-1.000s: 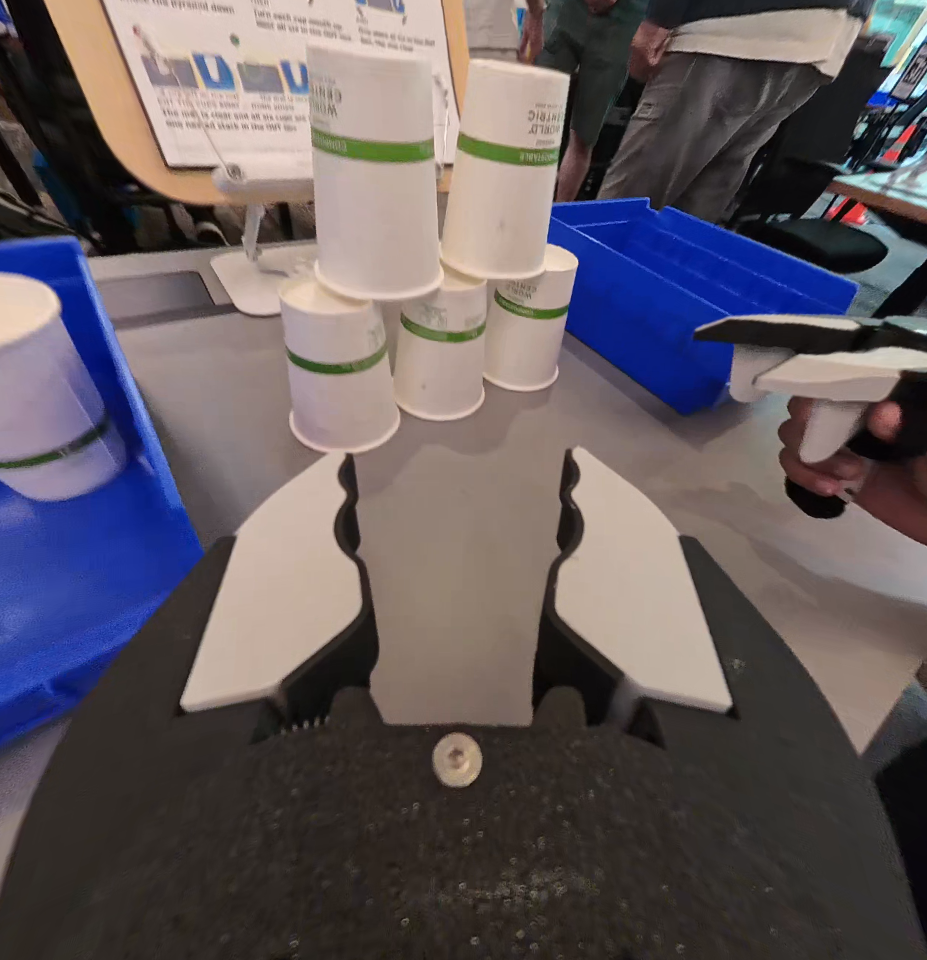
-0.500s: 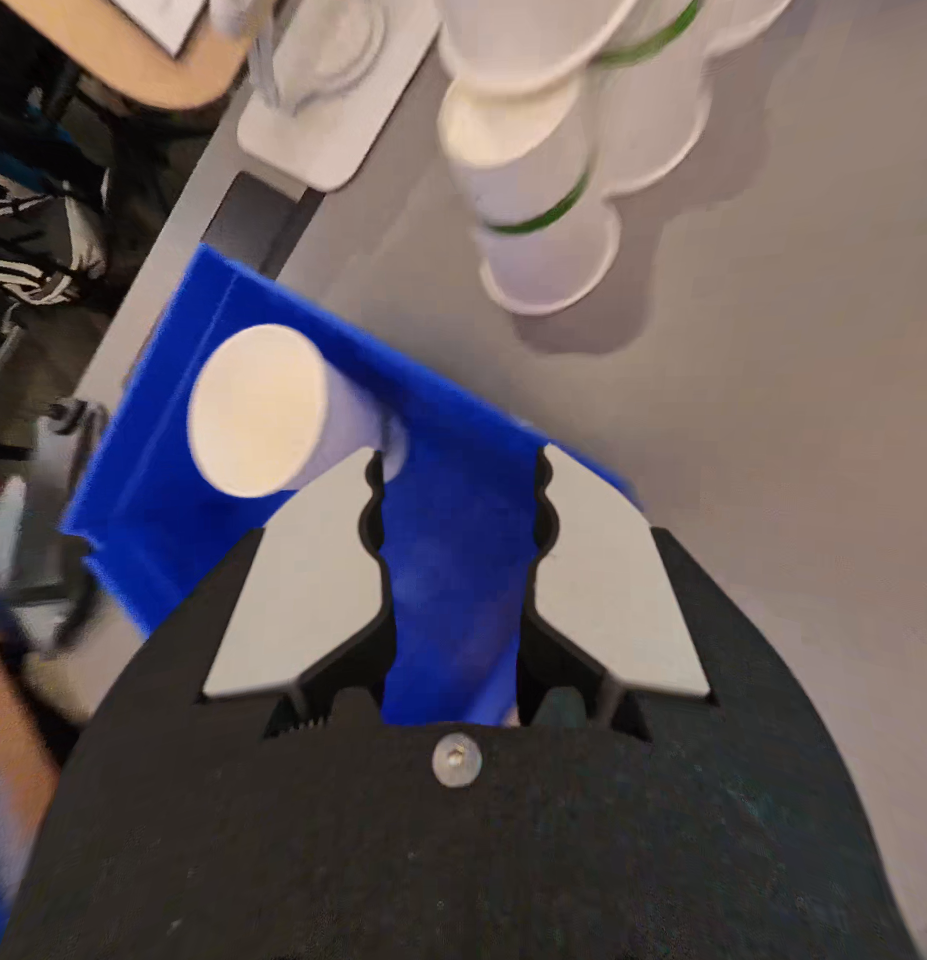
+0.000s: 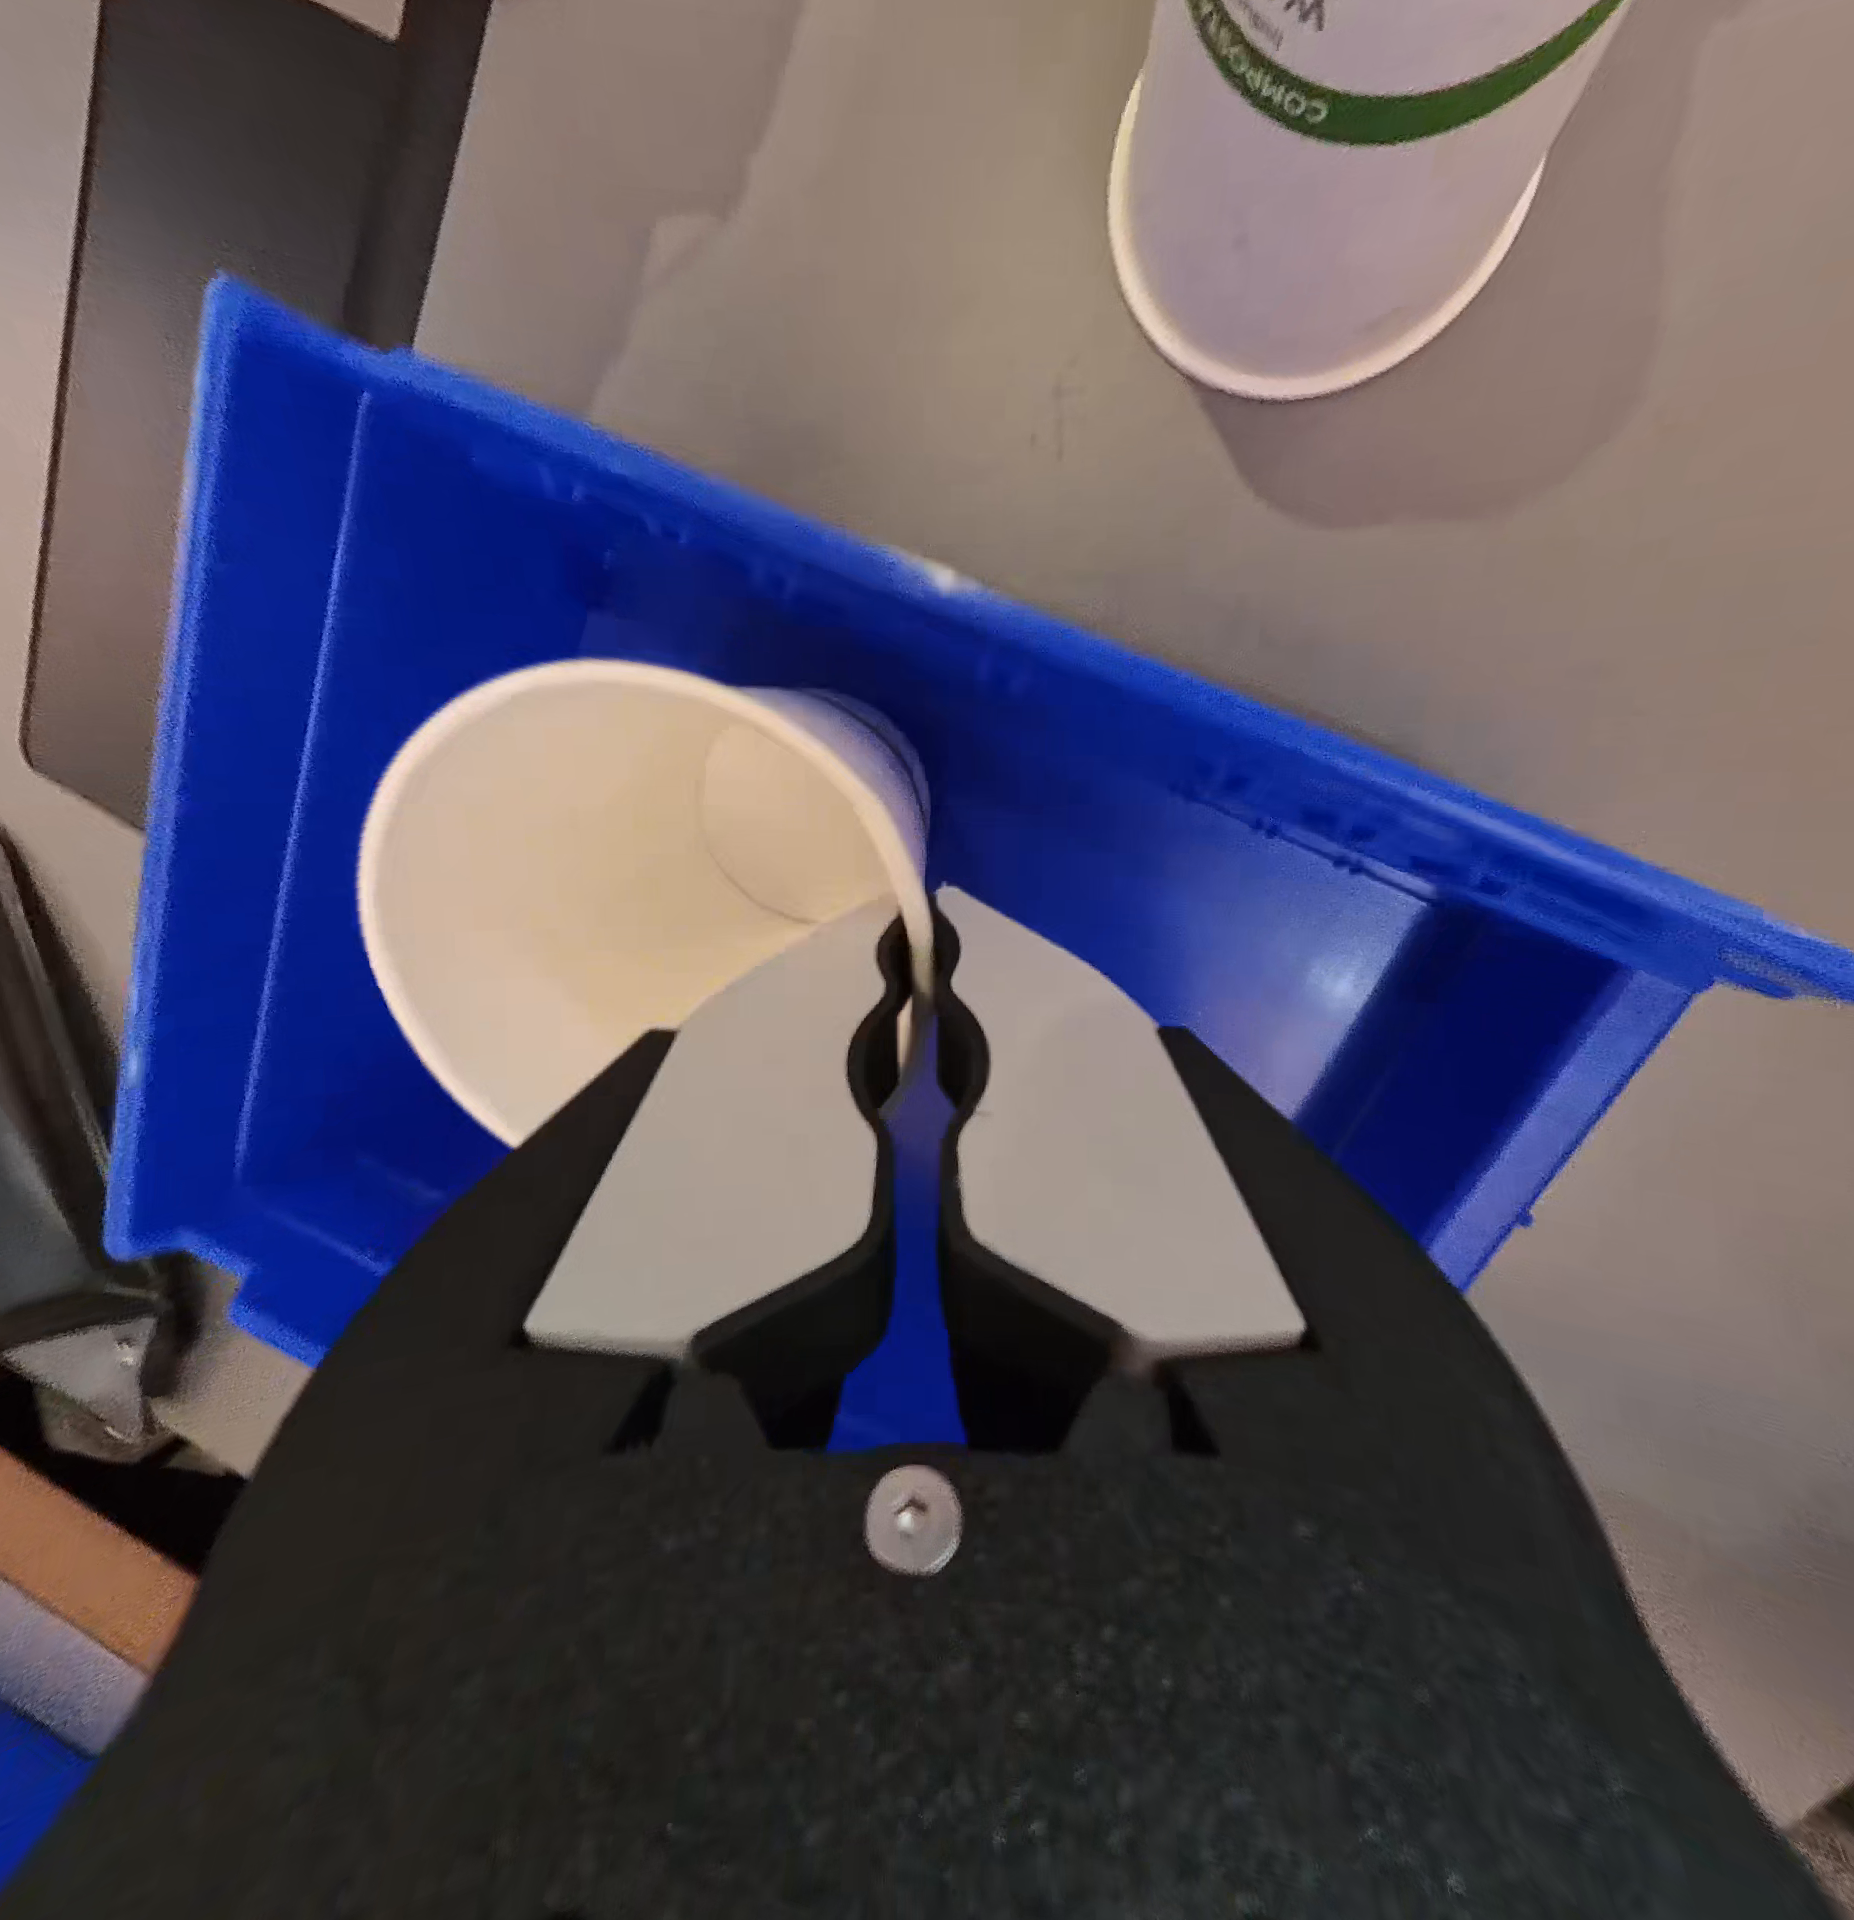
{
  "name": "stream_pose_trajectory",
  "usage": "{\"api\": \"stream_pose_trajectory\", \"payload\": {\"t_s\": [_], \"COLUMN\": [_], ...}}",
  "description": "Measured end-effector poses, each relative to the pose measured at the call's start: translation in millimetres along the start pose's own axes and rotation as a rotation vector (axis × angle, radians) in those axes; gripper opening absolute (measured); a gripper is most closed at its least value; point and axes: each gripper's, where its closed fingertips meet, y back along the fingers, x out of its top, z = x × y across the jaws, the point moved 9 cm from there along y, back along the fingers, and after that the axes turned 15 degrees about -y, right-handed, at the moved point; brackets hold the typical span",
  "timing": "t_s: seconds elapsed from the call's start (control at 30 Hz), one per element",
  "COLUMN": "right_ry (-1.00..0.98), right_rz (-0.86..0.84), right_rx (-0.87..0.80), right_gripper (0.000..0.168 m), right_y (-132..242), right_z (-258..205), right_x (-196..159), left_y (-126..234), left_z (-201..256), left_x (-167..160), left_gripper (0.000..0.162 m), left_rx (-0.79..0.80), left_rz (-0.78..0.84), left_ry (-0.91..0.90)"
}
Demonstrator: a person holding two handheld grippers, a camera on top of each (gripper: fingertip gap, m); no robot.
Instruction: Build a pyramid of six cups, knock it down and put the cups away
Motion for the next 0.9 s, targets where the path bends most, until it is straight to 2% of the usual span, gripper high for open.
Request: {"api": "stream_pose_trajectory", "payload": {"t_s": [0.1,0.17,0.27,0.37,0.47,0.63,0.77,0.9], "right_ry": [0.01,0.018,0.005,-0.012,-0.04,-0.04,0.053,0.125], "right_rz": [0.002,0.01,0.034,0.058,0.071,0.045,0.047,0.071], "right_rx": [0.006,0.017,0.06,0.128,0.223,0.366,0.402,0.396], "right_gripper": [0.071,0.071,0.072,0.076,0.079,0.091,0.098,0.094], "right_y": [1,2,3,2,-5,-26,-37,-34], "right_z": [-3,-4,-5,-4,-5,-12,-17,-19], "right_x": [0,2,7,17,32,59,81,97], "left_y": [19,37,67,90,97,91,78,61], "left_z": [5,13,33,62,90,122,141,153], "left_x": [-25,-44,-62,-58,-27,62,129,166], "left_gripper": [0.001,0.001,0.001,0.0,0.0,0.0,0.0,0.0], "left_rx": [0.048,0.072,0.104,0.091,0.024,-0.187,-0.357,-0.432], "left_rz": [0.066,0.2,0.505,0.851,1.053,1.29,1.335,1.331], "left_ry": [0.101,0.207,0.373,0.465,0.46,0.395,0.306,0.271]}}
